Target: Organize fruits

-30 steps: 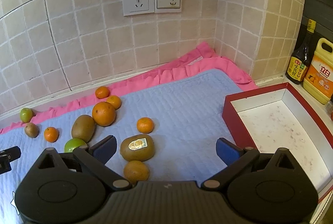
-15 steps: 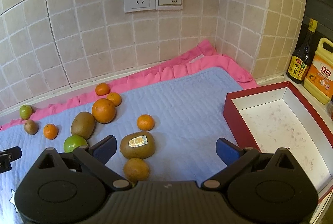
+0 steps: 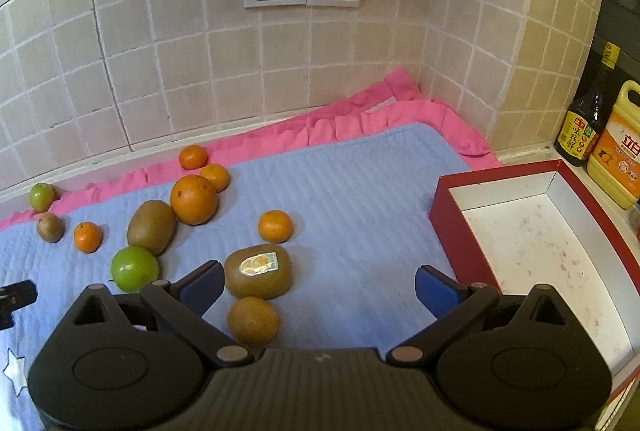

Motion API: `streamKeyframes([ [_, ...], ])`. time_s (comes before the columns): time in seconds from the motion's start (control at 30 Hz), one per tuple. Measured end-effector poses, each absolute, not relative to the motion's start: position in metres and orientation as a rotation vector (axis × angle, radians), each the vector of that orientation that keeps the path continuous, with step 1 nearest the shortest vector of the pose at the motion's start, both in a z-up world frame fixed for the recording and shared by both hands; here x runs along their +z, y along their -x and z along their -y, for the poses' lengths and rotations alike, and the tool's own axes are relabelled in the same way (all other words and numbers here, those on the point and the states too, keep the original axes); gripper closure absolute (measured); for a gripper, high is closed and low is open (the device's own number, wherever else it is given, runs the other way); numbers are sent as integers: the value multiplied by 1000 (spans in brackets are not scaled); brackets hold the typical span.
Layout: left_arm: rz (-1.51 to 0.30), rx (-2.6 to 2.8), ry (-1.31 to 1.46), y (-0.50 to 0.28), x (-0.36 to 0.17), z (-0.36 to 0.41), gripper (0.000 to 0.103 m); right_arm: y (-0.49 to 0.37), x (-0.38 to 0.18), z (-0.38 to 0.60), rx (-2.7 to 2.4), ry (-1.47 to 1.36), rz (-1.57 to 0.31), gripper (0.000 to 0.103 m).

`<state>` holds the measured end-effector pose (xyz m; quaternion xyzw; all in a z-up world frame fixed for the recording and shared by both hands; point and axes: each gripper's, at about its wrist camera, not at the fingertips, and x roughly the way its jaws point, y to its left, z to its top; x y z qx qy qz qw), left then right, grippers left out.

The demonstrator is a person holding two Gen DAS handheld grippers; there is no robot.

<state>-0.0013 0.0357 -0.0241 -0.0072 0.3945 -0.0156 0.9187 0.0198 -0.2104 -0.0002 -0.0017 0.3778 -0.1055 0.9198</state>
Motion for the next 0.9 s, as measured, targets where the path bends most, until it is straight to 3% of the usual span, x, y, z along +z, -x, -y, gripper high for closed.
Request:
streamKeyframes([
  [0.13, -815, -81, -17, 0, -32, -38, 2, -27, -12, 228, -231, -19, -810, 2],
  [0.33, -843, -192, -31, -12, -46, -31, 2, -62, -27, 231, -166, -56, -863, 17],
  [0.4, -861, -206, -40, -17, -53, -29, 2, -79, -33, 227, -131, -66, -886, 28],
  [0.8, -941, -314, -22, -41, -79, -28, 4, -161, -75, 211, -63, -76, -983, 31],
  [0.9, -971, -351, -3, -47, -87, -23, 16, -170, -85, 214, -66, -85, -1001, 31],
])
